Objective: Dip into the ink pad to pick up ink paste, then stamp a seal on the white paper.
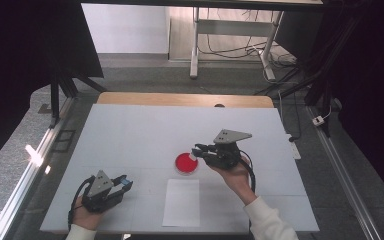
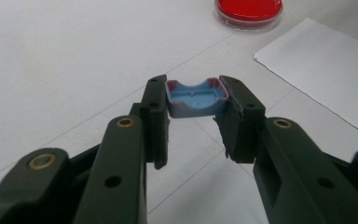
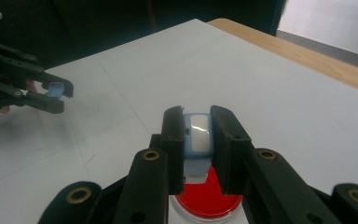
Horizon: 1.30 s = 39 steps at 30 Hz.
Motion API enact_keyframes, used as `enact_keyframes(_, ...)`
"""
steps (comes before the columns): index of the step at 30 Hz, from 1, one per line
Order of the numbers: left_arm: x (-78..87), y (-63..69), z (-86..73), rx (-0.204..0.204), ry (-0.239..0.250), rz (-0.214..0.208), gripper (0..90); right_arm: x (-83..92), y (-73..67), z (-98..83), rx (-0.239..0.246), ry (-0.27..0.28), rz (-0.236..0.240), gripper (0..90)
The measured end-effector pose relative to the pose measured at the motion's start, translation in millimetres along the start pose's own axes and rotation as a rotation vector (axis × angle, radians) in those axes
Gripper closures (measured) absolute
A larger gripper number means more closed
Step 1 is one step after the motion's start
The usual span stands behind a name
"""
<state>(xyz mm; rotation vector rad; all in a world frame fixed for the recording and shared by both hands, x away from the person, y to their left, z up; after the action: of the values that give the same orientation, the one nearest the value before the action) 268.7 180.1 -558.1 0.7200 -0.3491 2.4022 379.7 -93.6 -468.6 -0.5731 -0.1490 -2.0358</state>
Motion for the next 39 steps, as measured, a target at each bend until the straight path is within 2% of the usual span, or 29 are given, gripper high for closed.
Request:
enact_keyframes(10, 0.3, -0.4, 0.2, 0.0, 0.002, 0.003, 64.5, 7.8, -13.6, 0.9, 0.027, 0.004, 0.017, 75.1)
enact_keyframes(39, -0.8, -1.0, 0.6, -0.004, -0.002, 0.006, 64.5, 11.4, -25.9, -13.2, 0.053, -0.037, 0.033, 75.1)
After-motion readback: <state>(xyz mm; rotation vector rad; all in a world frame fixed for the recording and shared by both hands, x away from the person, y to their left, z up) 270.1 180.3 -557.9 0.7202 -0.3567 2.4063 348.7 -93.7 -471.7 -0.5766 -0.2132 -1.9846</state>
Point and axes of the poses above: each handheld gripper's, and its own axes: x roughly backward along the jaws, z roughly out of its top, y roughly to its right, the point moved 7 cm from there along -x, roughly forward along the jaws, and after that the axes turned 4 degrees about -x, right-handed, at the moved point
